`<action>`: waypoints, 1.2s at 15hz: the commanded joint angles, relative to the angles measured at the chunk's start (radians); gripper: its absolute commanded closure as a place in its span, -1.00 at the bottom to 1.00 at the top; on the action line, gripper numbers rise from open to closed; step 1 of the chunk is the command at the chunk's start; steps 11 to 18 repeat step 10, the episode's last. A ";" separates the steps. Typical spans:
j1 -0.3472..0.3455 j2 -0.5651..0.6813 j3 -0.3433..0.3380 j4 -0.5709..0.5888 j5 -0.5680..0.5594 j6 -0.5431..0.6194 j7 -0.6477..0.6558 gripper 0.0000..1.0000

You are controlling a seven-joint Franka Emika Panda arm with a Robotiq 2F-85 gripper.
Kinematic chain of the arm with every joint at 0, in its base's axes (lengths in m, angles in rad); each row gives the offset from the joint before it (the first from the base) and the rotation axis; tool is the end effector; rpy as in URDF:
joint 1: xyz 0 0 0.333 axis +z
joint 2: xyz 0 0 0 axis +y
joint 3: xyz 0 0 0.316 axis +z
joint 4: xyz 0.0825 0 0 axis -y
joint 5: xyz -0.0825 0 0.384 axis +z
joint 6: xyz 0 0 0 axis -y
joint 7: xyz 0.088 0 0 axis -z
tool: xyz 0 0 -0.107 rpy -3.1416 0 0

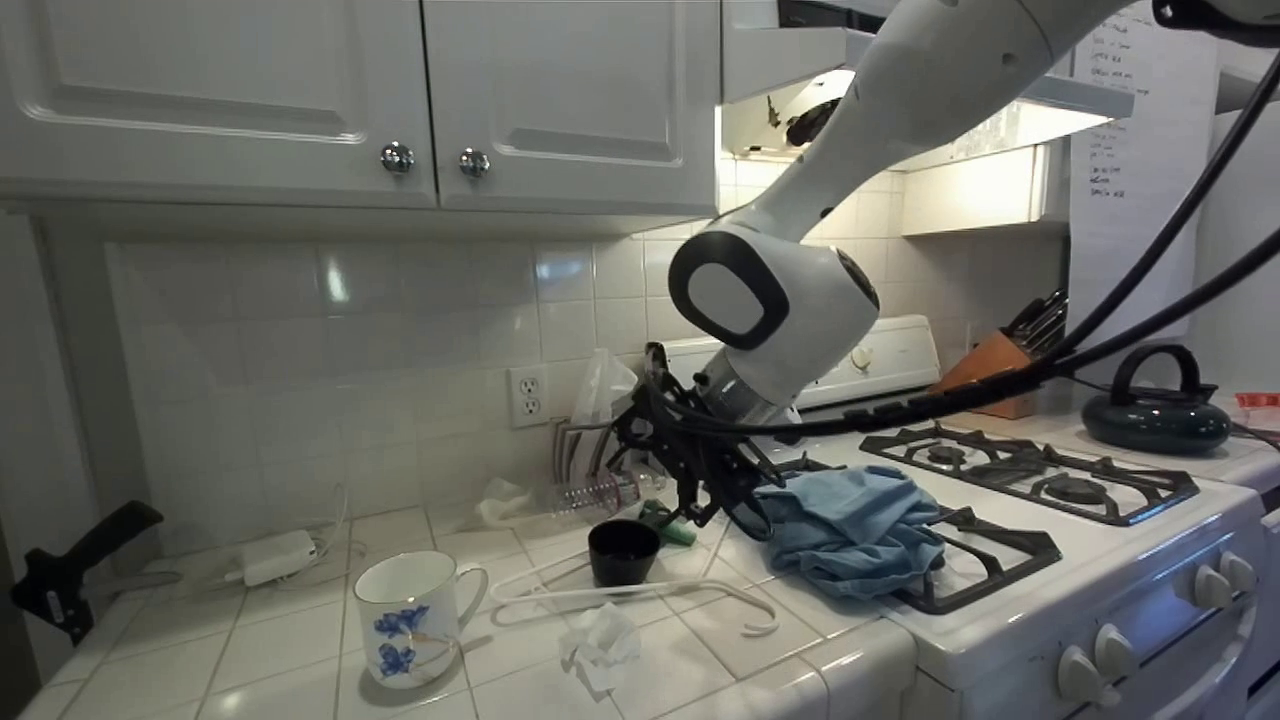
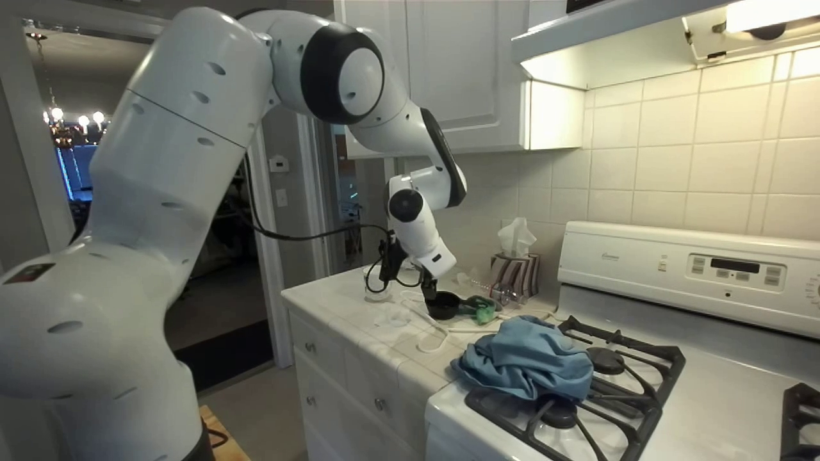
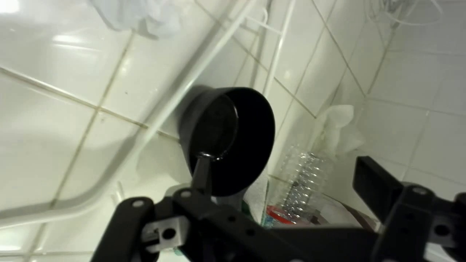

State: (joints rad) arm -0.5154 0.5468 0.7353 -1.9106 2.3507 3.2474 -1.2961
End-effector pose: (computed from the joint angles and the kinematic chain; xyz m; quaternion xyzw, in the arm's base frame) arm 0.5619 0.0385 0.2435 -0.7956 0.4771 -0.2148 0.3054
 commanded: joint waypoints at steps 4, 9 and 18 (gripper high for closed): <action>-0.186 0.211 0.377 0.142 0.079 0.534 -0.152 -1.00; -0.207 0.228 0.436 0.178 0.119 0.654 -0.238 -1.00; -0.217 0.256 0.446 0.200 0.124 0.672 -0.267 -1.00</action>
